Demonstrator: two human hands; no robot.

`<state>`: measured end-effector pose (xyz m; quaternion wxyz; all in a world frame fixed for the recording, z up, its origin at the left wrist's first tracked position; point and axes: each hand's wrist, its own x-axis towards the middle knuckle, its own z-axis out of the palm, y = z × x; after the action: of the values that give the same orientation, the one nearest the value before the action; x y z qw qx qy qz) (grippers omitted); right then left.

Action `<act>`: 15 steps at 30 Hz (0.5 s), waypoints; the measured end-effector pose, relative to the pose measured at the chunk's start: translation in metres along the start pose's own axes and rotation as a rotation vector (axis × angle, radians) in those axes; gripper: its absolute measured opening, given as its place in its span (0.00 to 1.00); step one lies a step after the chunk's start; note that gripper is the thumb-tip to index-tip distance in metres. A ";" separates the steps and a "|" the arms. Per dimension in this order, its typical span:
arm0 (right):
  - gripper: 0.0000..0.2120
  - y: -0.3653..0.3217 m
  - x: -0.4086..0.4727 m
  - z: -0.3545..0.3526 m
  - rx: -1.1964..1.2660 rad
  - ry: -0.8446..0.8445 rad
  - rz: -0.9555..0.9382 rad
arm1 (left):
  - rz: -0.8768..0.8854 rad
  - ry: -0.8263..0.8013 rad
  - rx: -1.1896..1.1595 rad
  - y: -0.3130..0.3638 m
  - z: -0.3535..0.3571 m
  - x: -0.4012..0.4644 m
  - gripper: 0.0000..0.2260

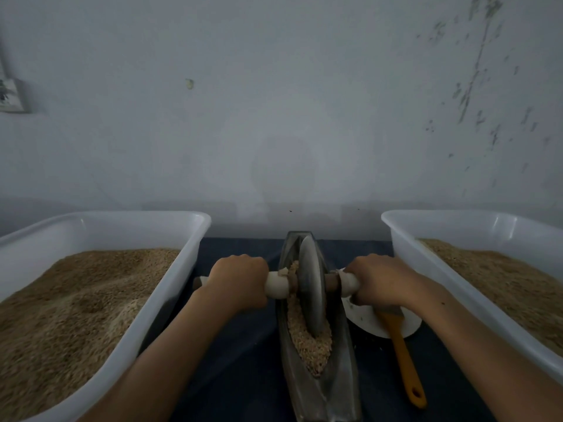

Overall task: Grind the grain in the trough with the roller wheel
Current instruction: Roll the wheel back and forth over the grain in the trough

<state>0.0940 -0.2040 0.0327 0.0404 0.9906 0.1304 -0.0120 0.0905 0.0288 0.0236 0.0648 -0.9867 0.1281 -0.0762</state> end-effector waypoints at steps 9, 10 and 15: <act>0.06 -0.008 -0.001 0.013 0.014 0.368 0.027 | -0.065 0.273 0.044 0.005 0.008 0.000 0.10; 0.07 -0.008 0.000 0.014 -0.007 0.393 0.026 | -0.067 0.272 0.029 0.004 0.009 0.000 0.10; 0.05 -0.002 0.001 0.009 -0.036 0.278 -0.023 | -0.024 0.157 0.013 0.000 0.005 0.002 0.12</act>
<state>0.0940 -0.2024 0.0231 0.0396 0.9802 0.1461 0.1273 0.0935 0.0284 0.0185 0.0600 -0.9787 0.1206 -0.1551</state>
